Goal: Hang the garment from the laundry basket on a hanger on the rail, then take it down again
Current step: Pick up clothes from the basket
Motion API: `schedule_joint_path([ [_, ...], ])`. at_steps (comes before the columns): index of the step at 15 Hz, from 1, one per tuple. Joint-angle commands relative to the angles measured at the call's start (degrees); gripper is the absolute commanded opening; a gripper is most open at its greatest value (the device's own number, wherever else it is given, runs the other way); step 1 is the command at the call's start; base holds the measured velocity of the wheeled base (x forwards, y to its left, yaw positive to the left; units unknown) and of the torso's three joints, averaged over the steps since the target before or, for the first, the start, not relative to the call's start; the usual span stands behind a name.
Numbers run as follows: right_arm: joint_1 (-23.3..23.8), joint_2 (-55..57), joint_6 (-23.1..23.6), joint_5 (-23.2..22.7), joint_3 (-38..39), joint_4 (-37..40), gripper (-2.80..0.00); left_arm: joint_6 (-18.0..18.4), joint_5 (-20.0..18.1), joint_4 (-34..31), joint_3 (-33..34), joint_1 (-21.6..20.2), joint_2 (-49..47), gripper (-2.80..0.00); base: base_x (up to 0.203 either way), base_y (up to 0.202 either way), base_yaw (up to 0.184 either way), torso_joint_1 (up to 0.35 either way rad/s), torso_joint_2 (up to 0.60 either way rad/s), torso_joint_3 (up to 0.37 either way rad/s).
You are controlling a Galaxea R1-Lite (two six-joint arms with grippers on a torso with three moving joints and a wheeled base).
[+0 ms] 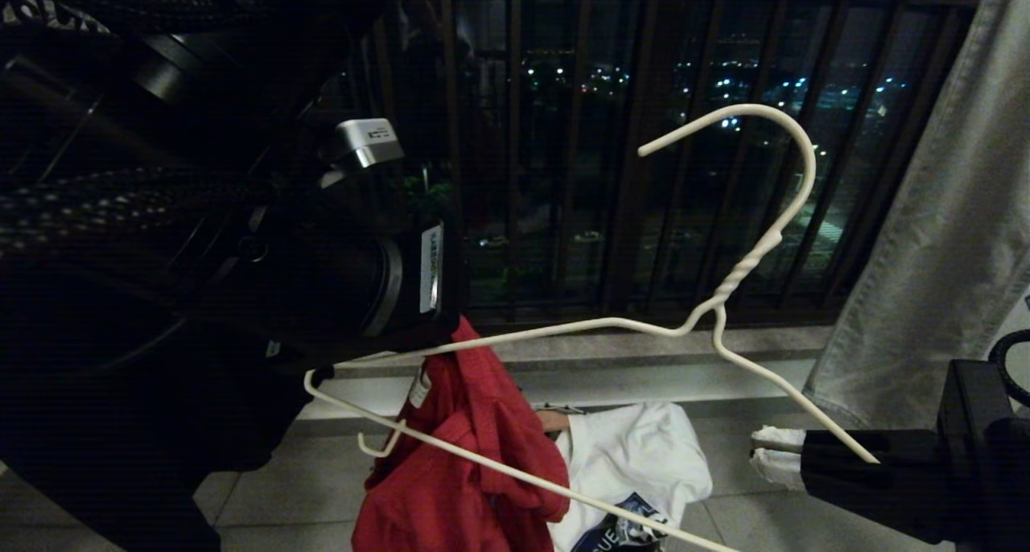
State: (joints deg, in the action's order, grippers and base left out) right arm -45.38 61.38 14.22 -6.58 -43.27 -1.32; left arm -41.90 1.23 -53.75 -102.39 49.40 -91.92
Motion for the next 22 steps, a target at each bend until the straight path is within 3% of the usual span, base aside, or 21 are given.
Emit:
schedule_joint_path([
  [1,0.62,0.41,0.37,-0.01,0.14,-0.17,-2.80,-0.29,0.00,-0.30,0.08,0.00,-0.02,-2.80,0.000,0.000,0.000,0.000,0.00,0.000],
  [14,3.37,0.76,4.76,4.30,-1.91,2.54,-2.80,-0.20,-0.35,-0.39,-0.62,0.09,0.16,-2.80,0.000,0.000,0.000,0.000,0.00,0.000],
  [22,3.11,-1.45,6.61,5.88,-1.59,3.16,-2.80,-0.18,-5.59,0.20,0.42,0.01,-0.40,-2.80,0.000,0.000,0.000,0.000,0.00,0.000],
])
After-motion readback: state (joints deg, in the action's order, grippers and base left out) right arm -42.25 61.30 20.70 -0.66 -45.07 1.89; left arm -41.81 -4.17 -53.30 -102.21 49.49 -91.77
